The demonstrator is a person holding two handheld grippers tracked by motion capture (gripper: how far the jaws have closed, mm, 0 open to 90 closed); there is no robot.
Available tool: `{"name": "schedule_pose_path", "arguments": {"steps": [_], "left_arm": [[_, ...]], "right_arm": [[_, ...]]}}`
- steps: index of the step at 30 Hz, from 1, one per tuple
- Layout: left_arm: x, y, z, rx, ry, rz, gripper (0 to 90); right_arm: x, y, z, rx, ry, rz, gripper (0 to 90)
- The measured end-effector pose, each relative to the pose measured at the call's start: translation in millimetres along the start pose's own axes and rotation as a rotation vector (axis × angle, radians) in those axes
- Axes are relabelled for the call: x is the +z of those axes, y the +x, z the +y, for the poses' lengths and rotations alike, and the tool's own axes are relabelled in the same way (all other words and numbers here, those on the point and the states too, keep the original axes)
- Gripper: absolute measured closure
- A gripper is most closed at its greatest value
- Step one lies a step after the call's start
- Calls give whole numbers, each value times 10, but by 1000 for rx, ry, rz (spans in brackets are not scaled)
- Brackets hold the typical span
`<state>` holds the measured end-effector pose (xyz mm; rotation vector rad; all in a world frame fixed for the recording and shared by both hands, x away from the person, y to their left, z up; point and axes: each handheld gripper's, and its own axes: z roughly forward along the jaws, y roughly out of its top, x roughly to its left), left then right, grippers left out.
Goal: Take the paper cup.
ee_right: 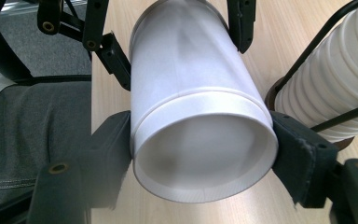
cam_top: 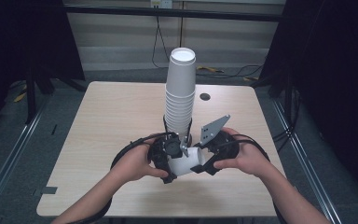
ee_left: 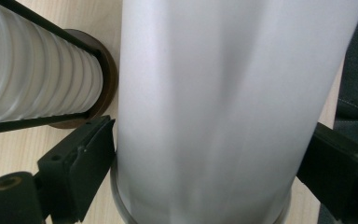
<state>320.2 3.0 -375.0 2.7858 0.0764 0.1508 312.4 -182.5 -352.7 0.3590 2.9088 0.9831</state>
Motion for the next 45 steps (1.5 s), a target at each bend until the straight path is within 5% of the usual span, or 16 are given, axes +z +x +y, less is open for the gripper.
{"name": "schedule_pose_path", "arguments": {"steps": [20, 32, 40, 43, 45], "left_arm": [[-10, -29, 32, -3, 25, -27, 153], [-19, -36, 68, 40, 40, -36, 186], [-48, -7, 29, 35, -28, -11, 126], [-150, 64, 7, -15, -91, -50, 219], [-190, 94, -21, -32, -80, -24, 165]], "right_arm": [[19, 28, -28, 3, -12, 4, 248], [71, 37, 37, -1, -15, -3, 242], [54, 10, -12, 22, 4, 16, 261], [76, 2, -33, 5, 47, 2, 266], [94, -8, -73, 15, 49, 1, 266]]}}
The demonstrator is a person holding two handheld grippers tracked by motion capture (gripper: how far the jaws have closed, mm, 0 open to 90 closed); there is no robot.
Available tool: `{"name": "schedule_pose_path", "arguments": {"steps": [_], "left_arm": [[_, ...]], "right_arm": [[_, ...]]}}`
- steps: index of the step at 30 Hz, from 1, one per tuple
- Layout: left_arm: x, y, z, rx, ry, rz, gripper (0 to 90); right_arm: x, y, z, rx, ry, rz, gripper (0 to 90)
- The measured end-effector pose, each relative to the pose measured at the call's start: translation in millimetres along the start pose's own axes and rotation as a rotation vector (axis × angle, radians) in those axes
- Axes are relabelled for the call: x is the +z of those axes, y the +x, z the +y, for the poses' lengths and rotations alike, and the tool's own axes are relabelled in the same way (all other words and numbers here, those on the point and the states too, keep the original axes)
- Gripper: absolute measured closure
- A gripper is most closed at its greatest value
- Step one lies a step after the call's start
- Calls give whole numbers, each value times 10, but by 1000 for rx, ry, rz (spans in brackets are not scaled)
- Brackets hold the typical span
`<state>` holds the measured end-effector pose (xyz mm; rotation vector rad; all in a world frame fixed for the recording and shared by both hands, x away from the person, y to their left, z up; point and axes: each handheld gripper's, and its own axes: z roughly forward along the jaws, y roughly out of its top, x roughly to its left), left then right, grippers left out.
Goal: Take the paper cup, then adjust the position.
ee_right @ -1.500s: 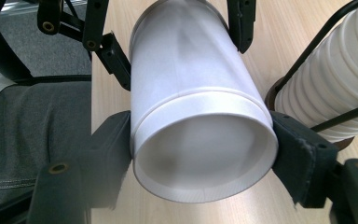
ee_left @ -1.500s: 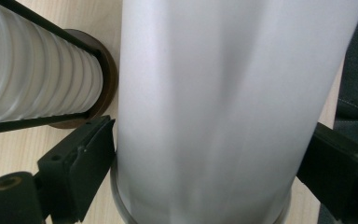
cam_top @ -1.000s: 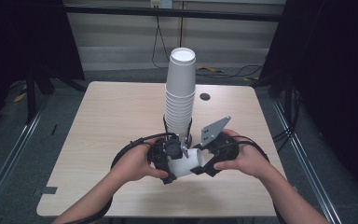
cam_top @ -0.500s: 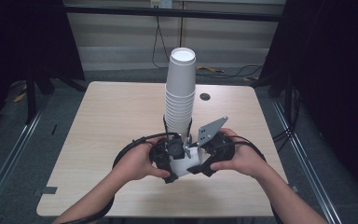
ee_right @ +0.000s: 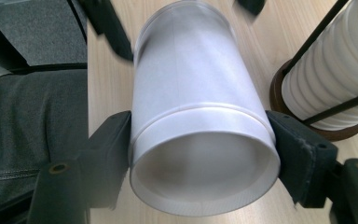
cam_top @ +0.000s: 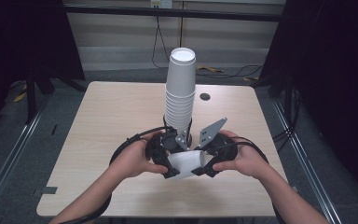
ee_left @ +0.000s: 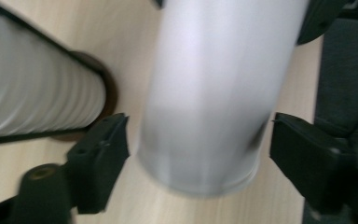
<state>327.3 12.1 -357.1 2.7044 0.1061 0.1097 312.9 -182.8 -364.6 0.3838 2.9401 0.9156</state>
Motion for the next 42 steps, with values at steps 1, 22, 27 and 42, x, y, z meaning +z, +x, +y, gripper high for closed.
{"name": "schedule_pose_path", "arguments": {"steps": [1, 22, 27, 42], "left_arm": [[-17, 15, -18, -3, -5, -4, 161], [123, 81, -398, -137, -72, -58, 169], [169, 103, -443, -157, -94, -65, 170], [273, 79, -467, -183, -136, -83, 170]], "right_arm": [[-2, -2, -17, 1, 0, 6, 265], [-144, -86, -253, 98, -94, -40, 261], [-165, -105, -286, 103, -93, -48, 265], [-246, -112, -267, 107, -127, -69, 267]]}}
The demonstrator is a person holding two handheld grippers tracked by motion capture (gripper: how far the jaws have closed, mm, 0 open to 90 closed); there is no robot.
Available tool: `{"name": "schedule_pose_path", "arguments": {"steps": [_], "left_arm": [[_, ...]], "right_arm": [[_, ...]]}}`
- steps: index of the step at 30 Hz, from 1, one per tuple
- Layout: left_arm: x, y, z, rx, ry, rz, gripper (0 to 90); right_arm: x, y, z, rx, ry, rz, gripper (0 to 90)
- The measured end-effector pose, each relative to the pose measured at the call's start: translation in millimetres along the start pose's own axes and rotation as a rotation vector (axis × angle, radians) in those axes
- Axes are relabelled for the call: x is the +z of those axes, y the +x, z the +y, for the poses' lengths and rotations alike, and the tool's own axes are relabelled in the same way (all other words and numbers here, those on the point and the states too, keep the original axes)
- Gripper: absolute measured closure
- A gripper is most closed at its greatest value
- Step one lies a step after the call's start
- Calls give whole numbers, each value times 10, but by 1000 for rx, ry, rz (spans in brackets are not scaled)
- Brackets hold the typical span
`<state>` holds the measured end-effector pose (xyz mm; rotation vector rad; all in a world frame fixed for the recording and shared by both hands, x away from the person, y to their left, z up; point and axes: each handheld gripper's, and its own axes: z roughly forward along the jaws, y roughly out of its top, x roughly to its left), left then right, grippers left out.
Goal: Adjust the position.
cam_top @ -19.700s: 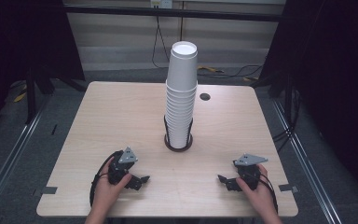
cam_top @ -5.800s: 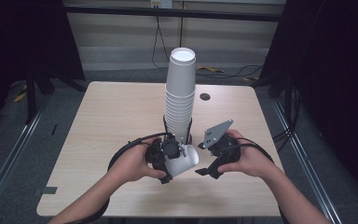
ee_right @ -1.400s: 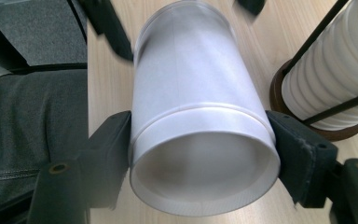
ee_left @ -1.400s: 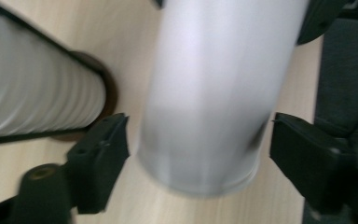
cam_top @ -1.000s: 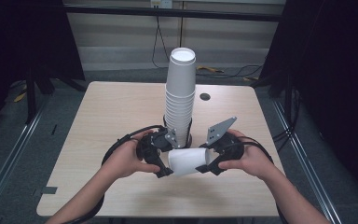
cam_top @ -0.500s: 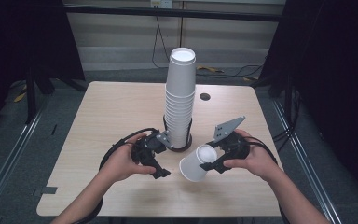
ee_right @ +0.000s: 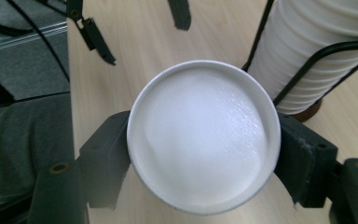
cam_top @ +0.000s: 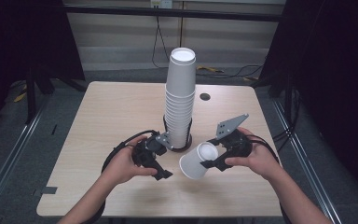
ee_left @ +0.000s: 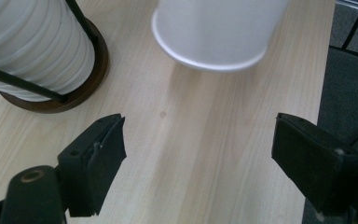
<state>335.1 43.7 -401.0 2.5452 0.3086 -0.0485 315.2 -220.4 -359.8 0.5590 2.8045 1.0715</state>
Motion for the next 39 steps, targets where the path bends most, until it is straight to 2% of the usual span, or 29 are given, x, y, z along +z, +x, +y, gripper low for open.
{"name": "schedule_pose_path", "arguments": {"steps": [7, 9, 12, 13, 16, 17, 20, 21, 27, 32, 33, 37, 39], "left_arm": [[71, -4, -1, -4, -13, -8, 170], [114, -13, -18, -28, -35, -19, 168], [139, -3, -21, -29, -45, -21, 168], [167, -5, -18, -40, -62, -28, 168], [188, -7, -7, -35, -74, -33, 167], [207, -23, 8, -41, -98, -46, 167], [218, -22, 17, -37, -113, -41, 167], [231, -9, 12, -57, -142, -57, 164], [273, -16, 10, -52, -183, -77, 155], [284, -15, 23, -44, -181, -81, 144], [289, -14, 28, -39, -177, -76, 121], [292, 0, 30, -42, -167, -68, 71], [290, 6, 31, -41, -170, -56, 15]], "right_arm": [[-55, -12, -4, 22, -32, 1, 267], [-60, -17, -10, 27, -37, 4, 267], [-64, -18, -9, 27, -45, 8, 267], [-69, -12, 1, 28, -48, 8, 267], [-69, -10, 18, 27, -59, 14, 267], [-73, -10, 37, 29, -67, 19, 267], [-74, -7, 53, 32, -83, 33, 267], [-74, 8, 73, 27, -87, 28, 267], [-84, 13, 91, 27, -109, 42, 267], [-65, 29, 96, 16, -99, 52, 268], [-57, 34, 96, 14, -103, 65, 268], [-45, 41, 103, 6, -99, 63, 269], [-48, 42, 105, 11, -104, 70, 268]]}}
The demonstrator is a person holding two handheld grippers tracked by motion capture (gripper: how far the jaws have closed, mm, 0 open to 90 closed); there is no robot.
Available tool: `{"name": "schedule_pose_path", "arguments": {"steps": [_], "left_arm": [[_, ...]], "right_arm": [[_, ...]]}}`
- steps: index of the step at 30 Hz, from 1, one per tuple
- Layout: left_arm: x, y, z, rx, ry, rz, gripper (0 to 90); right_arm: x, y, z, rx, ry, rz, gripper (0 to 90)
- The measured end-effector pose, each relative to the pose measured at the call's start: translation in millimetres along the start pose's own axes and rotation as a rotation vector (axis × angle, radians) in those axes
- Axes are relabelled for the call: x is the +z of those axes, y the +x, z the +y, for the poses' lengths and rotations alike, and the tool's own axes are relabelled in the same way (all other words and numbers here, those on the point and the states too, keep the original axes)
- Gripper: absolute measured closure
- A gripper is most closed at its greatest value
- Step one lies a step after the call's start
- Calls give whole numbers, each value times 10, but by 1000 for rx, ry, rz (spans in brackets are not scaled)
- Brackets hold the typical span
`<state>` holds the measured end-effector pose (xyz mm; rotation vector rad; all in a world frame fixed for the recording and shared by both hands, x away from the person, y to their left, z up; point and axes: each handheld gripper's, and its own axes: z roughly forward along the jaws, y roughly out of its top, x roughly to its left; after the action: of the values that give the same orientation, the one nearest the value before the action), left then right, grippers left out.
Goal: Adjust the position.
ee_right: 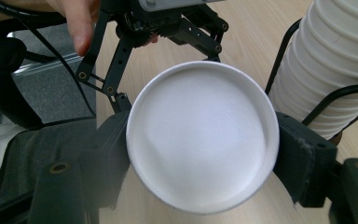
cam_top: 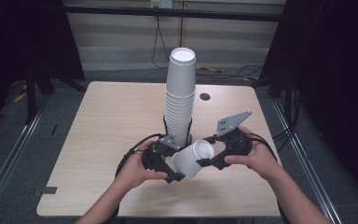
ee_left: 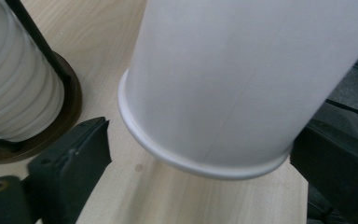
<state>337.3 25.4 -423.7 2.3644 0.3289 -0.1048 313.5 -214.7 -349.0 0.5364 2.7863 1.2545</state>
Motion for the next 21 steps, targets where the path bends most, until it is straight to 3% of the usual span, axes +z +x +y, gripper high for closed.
{"name": "schedule_pose_path", "arguments": {"steps": [9, 12, 14, 17, 19, 20, 21], "left_arm": [[-42, 19, 24, 34, -34, -15, 3], [-44, 18, 37, 66, -56, -37, 22], [-53, 19, 43, 69, -49, -60, 96], [-62, 23, 48, 65, -42, -63, 114], [-97, 23, 37, 31, -23, -69, 137], [-97, 23, 37, 31, -23, -69, 432], [-134, 44, 3, 7, -42, -134, 432]], "right_arm": [[4, -8, -9, -4, -25, 20, 269], [-6, -5, -3, -2, -38, 27, 270], [-8, 3, 8, -11, -45, 25, 270], [-9, 7, 15, -15, -41, 25, 270], [-4, 5, 8, -15, -47, 27, 271], [-4, 5, 8, -15, -47, 27, 271], [-6, 3, 2, -18, -46, 18, 266]]}}
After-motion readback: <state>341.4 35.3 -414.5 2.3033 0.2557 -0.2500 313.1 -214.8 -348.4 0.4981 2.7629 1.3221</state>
